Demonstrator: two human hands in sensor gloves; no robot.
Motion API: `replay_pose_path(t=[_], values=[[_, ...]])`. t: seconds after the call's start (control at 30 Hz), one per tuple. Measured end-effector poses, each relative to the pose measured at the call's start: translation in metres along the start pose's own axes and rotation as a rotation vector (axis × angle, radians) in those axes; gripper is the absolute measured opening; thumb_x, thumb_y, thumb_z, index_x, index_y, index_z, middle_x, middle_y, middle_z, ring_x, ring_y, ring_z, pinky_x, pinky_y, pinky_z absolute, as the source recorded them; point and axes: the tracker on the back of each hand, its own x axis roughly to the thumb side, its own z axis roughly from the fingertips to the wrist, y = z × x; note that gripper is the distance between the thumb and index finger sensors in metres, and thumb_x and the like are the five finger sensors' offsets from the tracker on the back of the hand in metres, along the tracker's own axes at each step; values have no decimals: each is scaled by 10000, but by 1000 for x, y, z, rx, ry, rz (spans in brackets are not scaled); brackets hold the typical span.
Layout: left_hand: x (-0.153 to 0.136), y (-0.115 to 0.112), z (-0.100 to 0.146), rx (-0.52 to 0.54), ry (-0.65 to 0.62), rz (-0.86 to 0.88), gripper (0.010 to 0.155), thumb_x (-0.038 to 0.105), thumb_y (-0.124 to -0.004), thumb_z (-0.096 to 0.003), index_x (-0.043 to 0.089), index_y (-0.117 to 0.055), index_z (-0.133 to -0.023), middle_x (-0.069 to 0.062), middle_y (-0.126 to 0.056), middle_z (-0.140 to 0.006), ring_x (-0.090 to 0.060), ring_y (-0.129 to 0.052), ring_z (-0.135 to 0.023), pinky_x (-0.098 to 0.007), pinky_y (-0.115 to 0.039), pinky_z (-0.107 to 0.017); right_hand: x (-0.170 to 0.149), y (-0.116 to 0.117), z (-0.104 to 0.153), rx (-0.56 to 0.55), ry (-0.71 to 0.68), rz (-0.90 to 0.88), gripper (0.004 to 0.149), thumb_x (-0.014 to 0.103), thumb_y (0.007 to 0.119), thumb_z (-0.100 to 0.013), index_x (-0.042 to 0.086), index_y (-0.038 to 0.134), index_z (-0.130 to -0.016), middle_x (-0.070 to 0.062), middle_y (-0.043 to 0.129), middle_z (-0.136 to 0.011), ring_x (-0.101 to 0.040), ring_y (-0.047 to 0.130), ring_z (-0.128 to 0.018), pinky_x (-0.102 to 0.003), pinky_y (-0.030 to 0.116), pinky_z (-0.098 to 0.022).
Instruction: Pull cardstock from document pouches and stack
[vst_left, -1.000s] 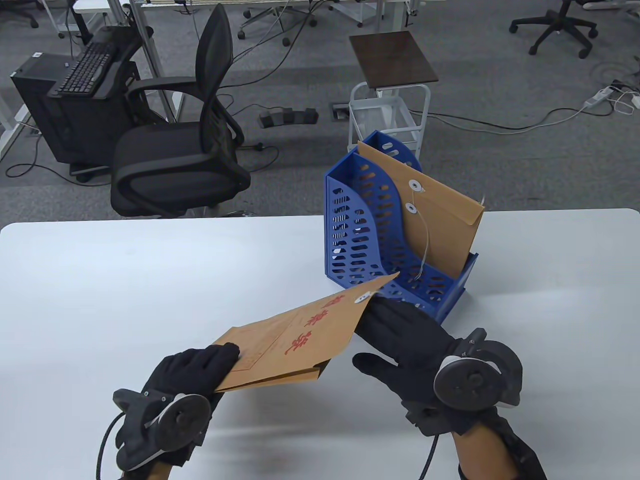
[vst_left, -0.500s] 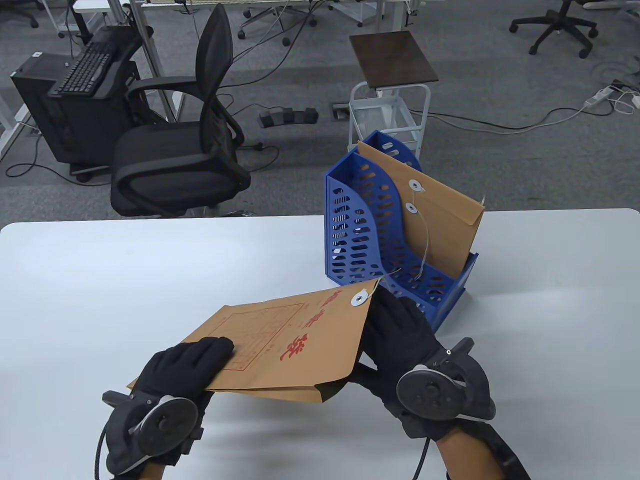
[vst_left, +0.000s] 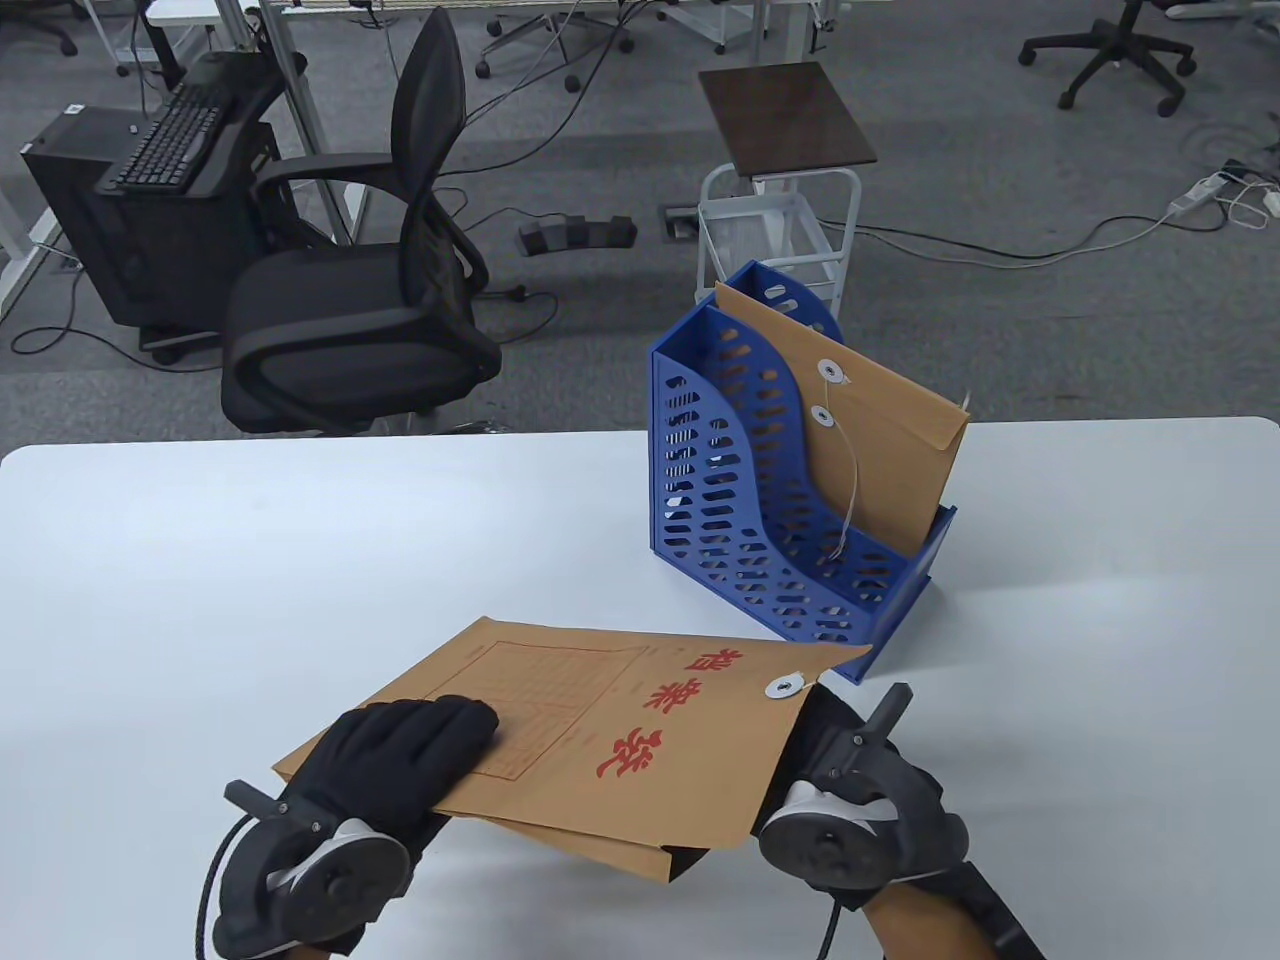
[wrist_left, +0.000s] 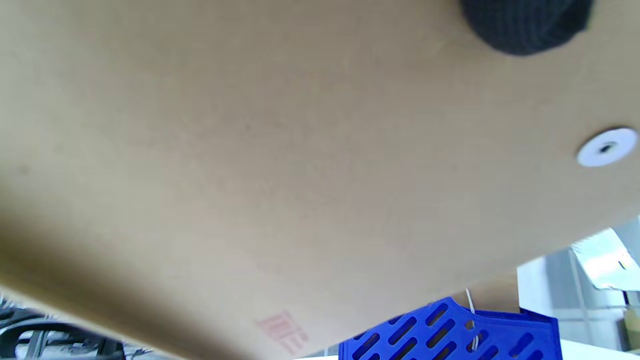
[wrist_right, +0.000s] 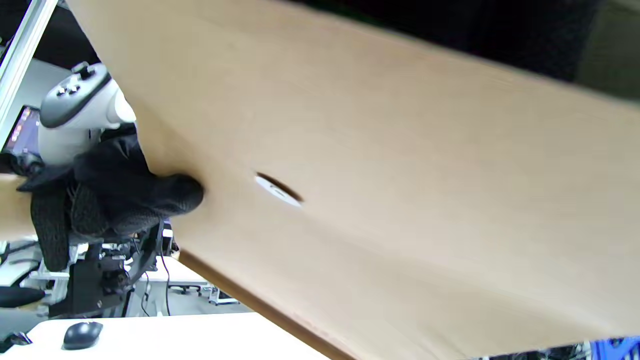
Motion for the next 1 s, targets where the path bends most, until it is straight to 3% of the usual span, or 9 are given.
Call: replay_pose_path(t=[0.23, 0.33, 0.47, 0.53, 0.57, 0.7, 0.8, 0.9, 1.0], values=[[-17, -8, 2, -51, 122, 64, 539, 604, -751, -421, 367, -858, -892, 83, -1000, -891, -152, -1025, -790, -442, -835, -629, -10, -28, 6, -44, 49, -43, 427, 273, 838, -497, 211, 832, -919, -66, 1001, -841, -322, 1037, -643, -506, 878, -436], [-22, -9, 2, -51, 180, 87, 522, 600, -743, -429, 369, -872, -879, 86, -1008, -881, -152, -1034, -775, -442, -839, -622, -19, -50, 14, -118, 91, -37, 424, 276, 833, -500, 219, 835, -920, -66, 998, -846, -319, 1034, -648, -502, 881, -427], [-30, -12, 3, -42, 311, 132, 507, 590, -734, -443, 362, -885, -870, 78, -1032, -848, -156, -1057, -729, -422, -872, -563, -37, -86, 32, -284, 188, -39, 421, 279, 833, -501, 226, 841, -919, -68, 1001, -842, -319, 1041, -635, -495, 889, -410], [-35, -17, 4, -11, 452, 176, 503, 585, -725, -454, 359, -885, -874, 76, -1035, -842, -161, -1060, -714, -413, -878, -544, -46, -104, 46, -412, 293, -39, 422, 275, 838, -499, 217, 848, -916, -84, 1006, -829, -325, 1052, -609, -487, 901, -384], [-38, -22, 4, -36, 512, 230, 500, 578, -722, -465, 349, -879, -881, 69, -1024, -853, -167, -1049, -725, -416, -867, -553, -49, -114, 53, -463, 330, -37, 421, 275, 838, -500, 215, 848, -917, -88, 1007, -826, -324, 1057, -600, -483, 906, -375], [-47, -41, 9, 28, 662, 375, 487, 572, -722, -469, 342, -900, -860, 62, -1055, -808, -165, -1078, -669, -399, -891, -513, -55, -140, 78, -676, 410, -26, 423, 270, 842, -498, 210, 849, -917, -97, 1004, -823, -323, 1067, -583, -471, 922, -354], [-52, -55, 18, 93, 763, 512, 482, 558, -712, -478, 328, -901, -857, 51, -1066, -784, -157, -1096, -625, -381, -905, -487, -50, -146, 82, -752, 395, -12, 424, 268, 845, -495, 209, 850, -915, -101, 1009, -814, -314, 1079, -568, -460, 934, -342], [-53, -66, 33, 203, 859, 682, 483, 542, -693, -489, 293, -891, -852, 41, -1073, -731, -133, -1113, -534, -342, -931, -399, -40, -139, 73, -718, 355, 9, 428, 260, 845, -495, 185, 842, -917, -114, 1018, -793, -297, 1097, -540, -443, 951, -323], [-58, -67, 46, 312, 899, 846, 479, 530, -699, -492, 276, -895, -847, 34, -1081, -692, -134, -1114, -502, -342, -933, -382, -30, -111, 50, -628, 327, 67, 427, 260, 845, -493, 188, 845, -915, -114, 1020, -790, -291, 1102, -534, -435, 959, -321]])
